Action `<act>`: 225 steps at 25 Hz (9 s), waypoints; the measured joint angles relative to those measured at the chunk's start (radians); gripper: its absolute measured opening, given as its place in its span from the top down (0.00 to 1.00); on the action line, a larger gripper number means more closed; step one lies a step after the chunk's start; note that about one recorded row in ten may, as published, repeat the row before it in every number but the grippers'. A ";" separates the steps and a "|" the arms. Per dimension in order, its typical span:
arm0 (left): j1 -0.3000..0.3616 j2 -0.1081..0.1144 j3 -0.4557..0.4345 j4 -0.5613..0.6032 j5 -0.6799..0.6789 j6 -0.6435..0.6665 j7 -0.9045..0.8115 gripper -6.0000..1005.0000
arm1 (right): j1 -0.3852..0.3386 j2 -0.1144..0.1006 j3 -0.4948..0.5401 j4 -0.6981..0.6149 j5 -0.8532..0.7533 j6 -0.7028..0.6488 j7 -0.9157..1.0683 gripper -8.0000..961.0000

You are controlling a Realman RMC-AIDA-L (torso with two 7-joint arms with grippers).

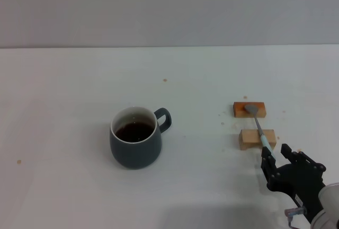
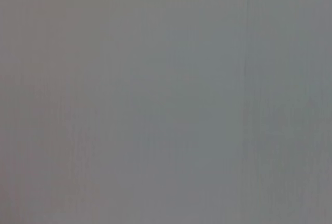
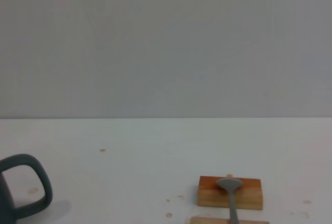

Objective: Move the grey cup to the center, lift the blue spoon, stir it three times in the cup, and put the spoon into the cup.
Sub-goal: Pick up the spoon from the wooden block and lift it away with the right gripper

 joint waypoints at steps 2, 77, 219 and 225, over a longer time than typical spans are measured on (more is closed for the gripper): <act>0.002 0.000 0.000 -0.001 0.000 0.000 0.000 1.00 | 0.000 0.000 -0.001 0.002 0.000 0.001 0.000 0.64; 0.055 0.011 -0.011 -0.078 0.000 0.000 0.001 1.00 | 0.046 0.002 0.005 -0.006 0.008 0.037 0.006 0.91; -0.010 0.139 -0.117 -0.033 0.026 -0.066 -0.020 1.00 | 0.271 0.005 0.646 0.417 -0.084 1.254 0.719 0.49; -0.024 0.139 -0.115 -0.021 0.026 -0.060 -0.018 1.00 | 0.276 0.007 0.659 0.390 -0.078 1.259 0.720 0.49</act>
